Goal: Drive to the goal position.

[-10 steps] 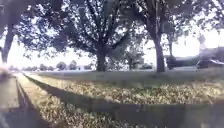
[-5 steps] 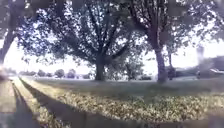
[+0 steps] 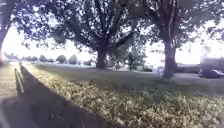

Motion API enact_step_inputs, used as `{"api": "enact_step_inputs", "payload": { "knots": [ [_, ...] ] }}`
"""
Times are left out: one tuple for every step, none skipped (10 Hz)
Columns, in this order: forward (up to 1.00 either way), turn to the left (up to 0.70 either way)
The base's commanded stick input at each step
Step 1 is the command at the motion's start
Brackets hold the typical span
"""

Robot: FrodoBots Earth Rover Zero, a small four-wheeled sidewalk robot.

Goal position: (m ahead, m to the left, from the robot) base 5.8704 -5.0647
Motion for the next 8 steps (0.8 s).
{"api": "enact_step_inputs", "payload": {
  "knots": [
    [0.70,-0.35],
    [0.70,-0.35],
    [0.70,-0.35],
    [0.70,-0.35],
    [0.70,-0.35],
    [0.70,-0.35],
    [0.70,-0.35],
    [0.70,-0.35]
  ]
}}
